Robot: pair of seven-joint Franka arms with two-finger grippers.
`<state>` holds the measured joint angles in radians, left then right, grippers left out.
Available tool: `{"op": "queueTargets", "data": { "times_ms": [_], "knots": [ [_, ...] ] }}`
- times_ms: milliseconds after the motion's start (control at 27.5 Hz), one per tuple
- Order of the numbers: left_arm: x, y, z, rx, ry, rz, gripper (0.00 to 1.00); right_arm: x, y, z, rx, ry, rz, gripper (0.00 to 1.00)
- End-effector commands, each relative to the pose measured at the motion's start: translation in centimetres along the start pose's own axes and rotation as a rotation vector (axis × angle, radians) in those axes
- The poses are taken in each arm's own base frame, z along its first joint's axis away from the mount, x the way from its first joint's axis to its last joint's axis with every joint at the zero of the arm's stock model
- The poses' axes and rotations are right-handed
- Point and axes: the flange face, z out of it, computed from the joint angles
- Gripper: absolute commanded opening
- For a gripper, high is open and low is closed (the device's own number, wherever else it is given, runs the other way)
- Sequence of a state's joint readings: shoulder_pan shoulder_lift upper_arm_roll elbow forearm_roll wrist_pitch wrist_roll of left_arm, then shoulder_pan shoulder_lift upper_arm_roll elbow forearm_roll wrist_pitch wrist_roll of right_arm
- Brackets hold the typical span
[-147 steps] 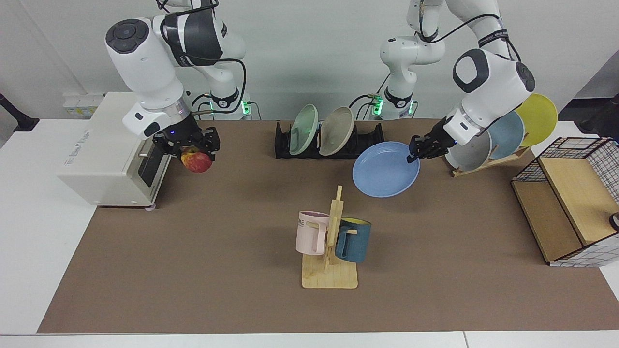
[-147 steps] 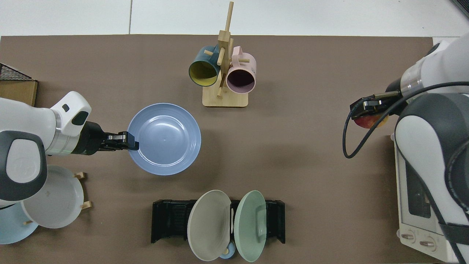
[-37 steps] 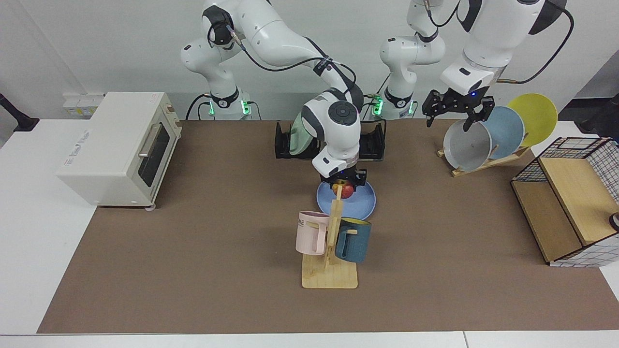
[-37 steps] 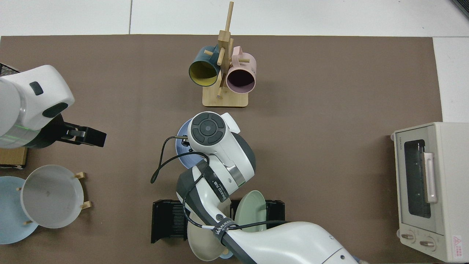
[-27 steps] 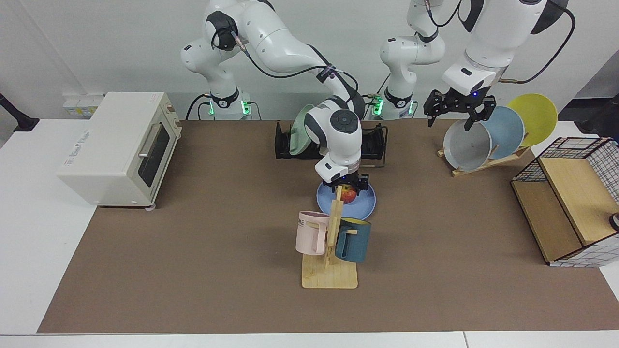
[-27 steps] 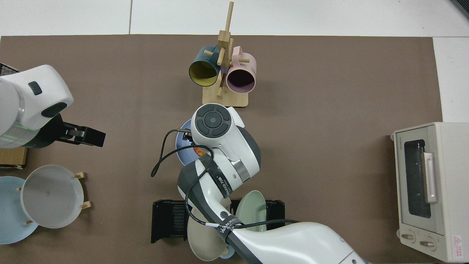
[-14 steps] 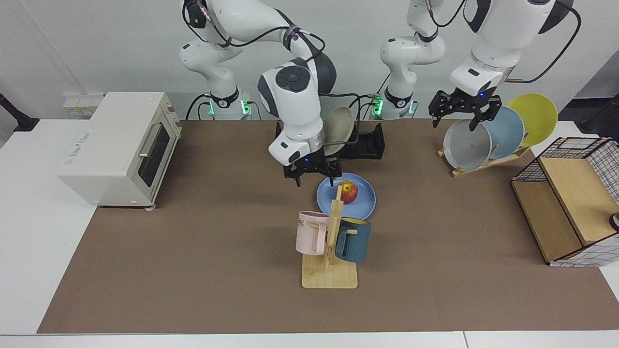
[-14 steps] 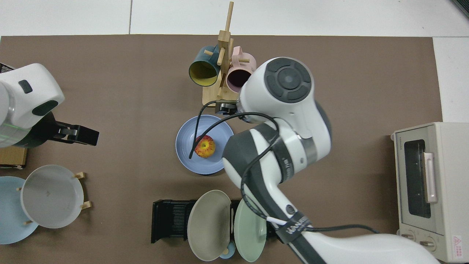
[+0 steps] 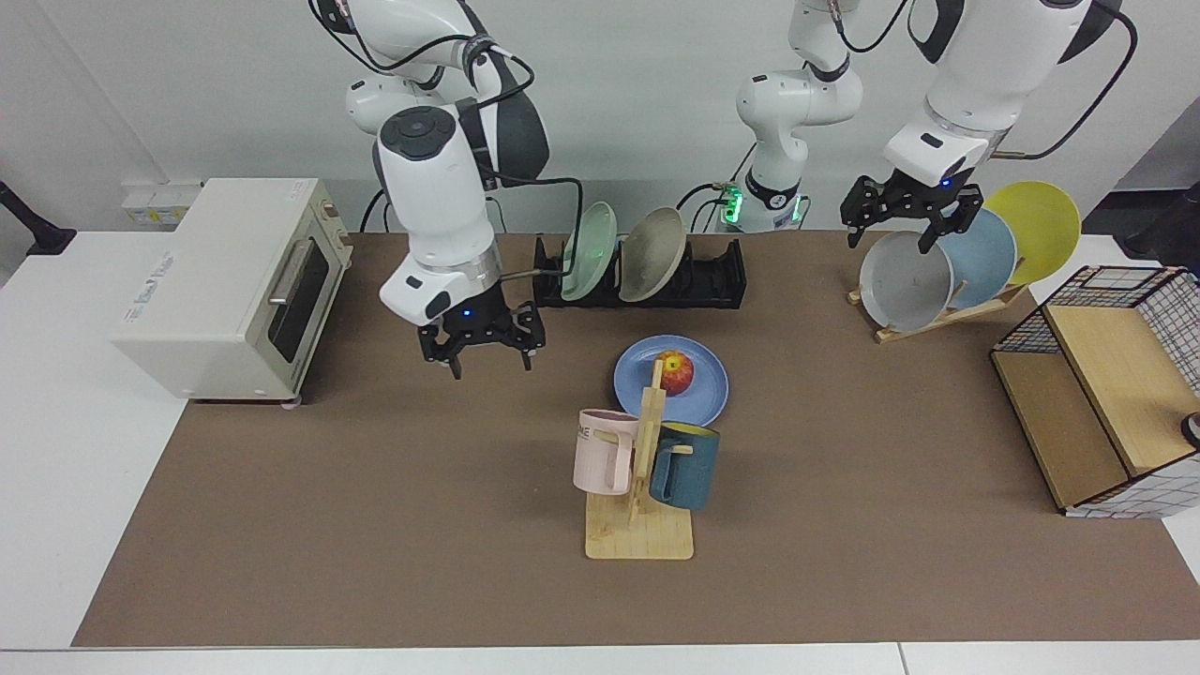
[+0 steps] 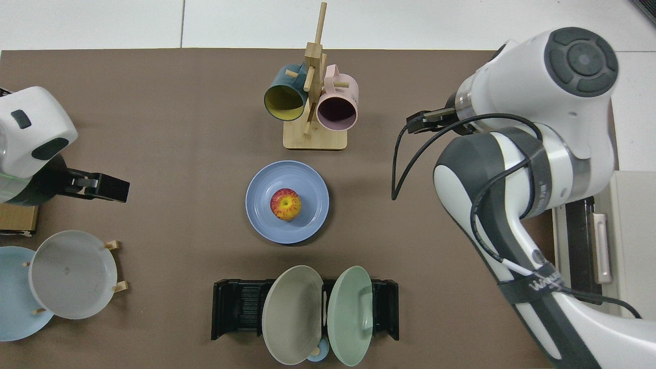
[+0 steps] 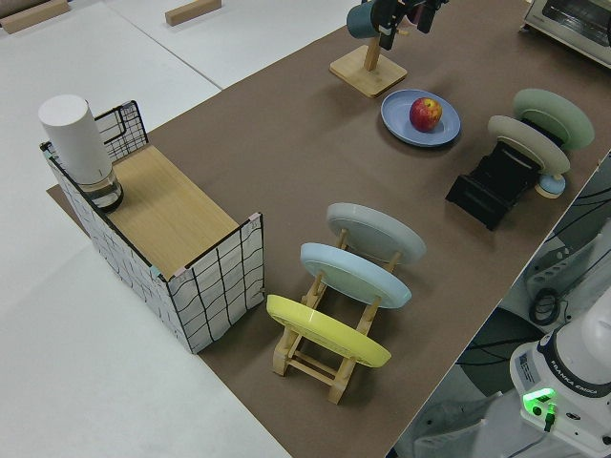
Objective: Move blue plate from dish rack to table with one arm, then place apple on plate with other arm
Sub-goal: 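Open the right gripper and withdraw it away from the plate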
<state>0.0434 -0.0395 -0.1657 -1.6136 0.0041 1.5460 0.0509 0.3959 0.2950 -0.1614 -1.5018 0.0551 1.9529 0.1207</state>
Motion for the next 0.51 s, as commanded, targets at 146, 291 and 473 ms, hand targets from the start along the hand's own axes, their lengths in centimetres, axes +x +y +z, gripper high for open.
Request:
{"op": "queueTargets", "data": {
  "times_ms": [146, 291, 473],
  "knots": [
    [-0.3, -0.2, -0.8, -0.001, -0.003, -0.008, 1.0, -1.3, 6.1, -3.8, -0.056, -0.022, -0.055, 1.0],
    [-0.3, -0.2, -0.8, -0.001, -0.003, -0.008, 1.0, -2.0, 9.0, -5.2, -0.044, -0.045, -0.069, 1.0],
    [-0.3, -0.3, -0.8, -0.001, -0.003, -0.009, 1.0, -3.7, 11.4, -8.4, -0.03, -0.079, -0.063, 1.0]
  ]
}}
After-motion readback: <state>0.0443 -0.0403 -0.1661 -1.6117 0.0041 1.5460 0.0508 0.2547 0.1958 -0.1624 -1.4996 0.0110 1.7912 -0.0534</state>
